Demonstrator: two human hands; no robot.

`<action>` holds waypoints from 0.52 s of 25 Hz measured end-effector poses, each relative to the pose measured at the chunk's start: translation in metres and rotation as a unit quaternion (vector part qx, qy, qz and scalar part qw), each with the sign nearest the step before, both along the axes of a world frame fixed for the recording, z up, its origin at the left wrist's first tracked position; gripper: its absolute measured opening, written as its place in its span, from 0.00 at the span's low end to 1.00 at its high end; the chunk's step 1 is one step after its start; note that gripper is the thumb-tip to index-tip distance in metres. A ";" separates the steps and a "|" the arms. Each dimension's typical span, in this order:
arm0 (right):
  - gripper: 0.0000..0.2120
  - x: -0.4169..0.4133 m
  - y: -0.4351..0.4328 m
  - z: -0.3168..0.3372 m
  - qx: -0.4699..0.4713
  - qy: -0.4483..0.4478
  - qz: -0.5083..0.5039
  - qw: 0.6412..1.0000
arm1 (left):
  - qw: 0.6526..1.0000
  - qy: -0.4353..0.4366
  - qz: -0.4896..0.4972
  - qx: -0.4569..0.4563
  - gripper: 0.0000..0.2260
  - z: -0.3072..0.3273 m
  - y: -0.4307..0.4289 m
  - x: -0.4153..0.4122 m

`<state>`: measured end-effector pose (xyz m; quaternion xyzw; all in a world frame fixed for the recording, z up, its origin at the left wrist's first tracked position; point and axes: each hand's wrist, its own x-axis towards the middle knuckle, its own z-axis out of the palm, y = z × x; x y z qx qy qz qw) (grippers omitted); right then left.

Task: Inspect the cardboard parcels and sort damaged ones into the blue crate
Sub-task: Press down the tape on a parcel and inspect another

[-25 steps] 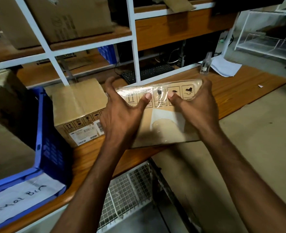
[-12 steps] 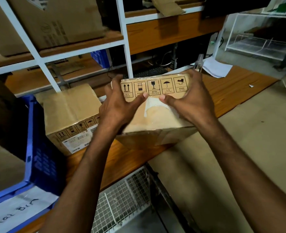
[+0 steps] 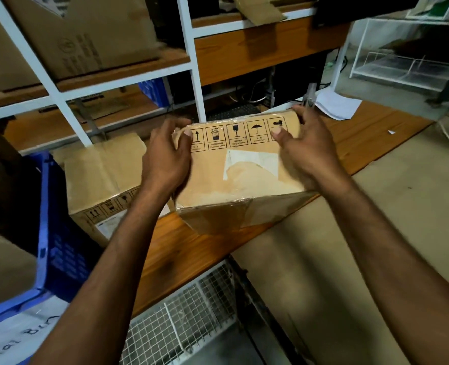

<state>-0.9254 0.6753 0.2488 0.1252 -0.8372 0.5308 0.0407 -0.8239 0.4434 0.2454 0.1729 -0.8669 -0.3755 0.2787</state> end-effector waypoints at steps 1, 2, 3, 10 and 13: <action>0.35 -0.002 -0.002 -0.002 0.006 0.024 -0.021 0.999 | 1.000 0.002 0.015 -0.017 0.09 0.002 0.001 -0.001; 0.32 -0.005 -0.002 -0.003 0.004 0.027 -0.025 0.999 | 1.000 0.010 0.017 -0.012 0.08 0.002 0.000 -0.002; 0.30 -0.008 -0.001 -0.003 -0.017 0.016 -0.009 1.000 | 1.000 0.018 0.009 0.008 0.08 0.002 -0.001 -0.002; 0.29 0.001 0.006 -0.011 -0.034 -0.006 0.049 0.998 | 0.975 -0.046 -0.104 0.191 0.39 -0.010 -0.005 0.008; 0.30 -0.003 0.005 -0.009 -0.019 0.026 0.029 0.999 | 0.977 -0.048 -0.092 0.188 0.44 -0.006 -0.003 0.003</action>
